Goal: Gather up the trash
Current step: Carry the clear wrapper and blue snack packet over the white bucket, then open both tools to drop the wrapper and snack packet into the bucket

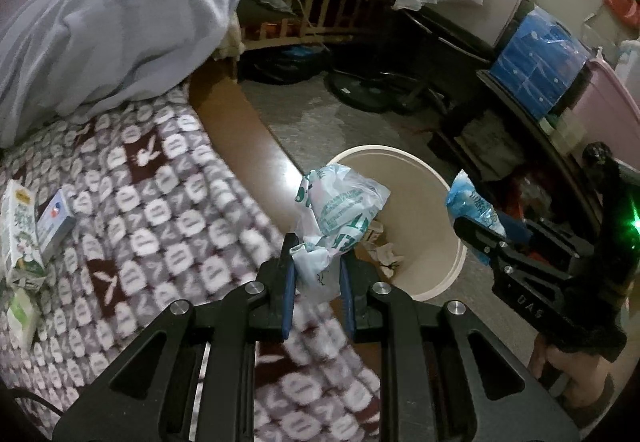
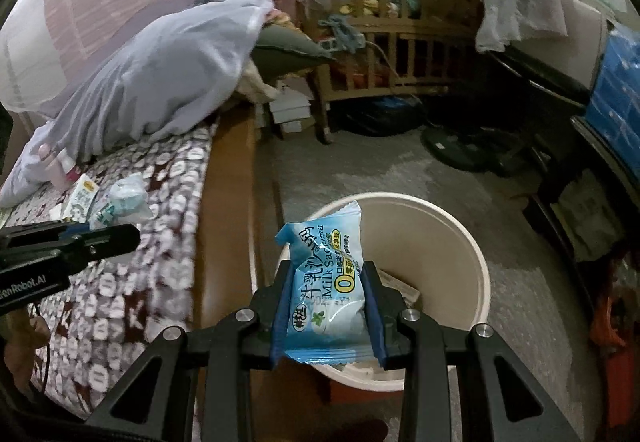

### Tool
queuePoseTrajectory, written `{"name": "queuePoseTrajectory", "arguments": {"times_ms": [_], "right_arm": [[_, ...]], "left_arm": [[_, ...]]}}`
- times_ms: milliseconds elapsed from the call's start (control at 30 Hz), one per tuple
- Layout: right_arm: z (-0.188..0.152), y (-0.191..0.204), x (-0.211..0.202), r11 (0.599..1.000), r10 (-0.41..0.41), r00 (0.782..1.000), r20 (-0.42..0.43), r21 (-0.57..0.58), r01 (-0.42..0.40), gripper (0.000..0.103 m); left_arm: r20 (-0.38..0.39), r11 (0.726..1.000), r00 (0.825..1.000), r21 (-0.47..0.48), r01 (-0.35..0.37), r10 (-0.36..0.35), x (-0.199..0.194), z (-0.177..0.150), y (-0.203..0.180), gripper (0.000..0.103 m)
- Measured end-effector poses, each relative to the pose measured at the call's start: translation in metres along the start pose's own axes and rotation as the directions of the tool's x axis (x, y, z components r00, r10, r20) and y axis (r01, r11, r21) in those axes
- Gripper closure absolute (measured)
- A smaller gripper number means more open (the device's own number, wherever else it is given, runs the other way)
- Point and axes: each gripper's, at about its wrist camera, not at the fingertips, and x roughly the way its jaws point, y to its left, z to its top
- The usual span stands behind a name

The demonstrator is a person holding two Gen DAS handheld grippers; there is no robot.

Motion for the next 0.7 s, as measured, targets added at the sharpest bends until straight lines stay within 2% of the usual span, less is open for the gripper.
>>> {"name": "queuePoseTrajectory", "arguments": {"times_ms": [700], "right_arm": [[-0.024, -0.065, 0.025, 0.993, -0.041, 0.997, -0.061, 0.104, 0.047, 0.071]], "left_arm": [[-0.063, 0.996, 0.996, 0.06, 0.061, -0.057, 0.054, 0.023, -0.056, 0.087]]}}
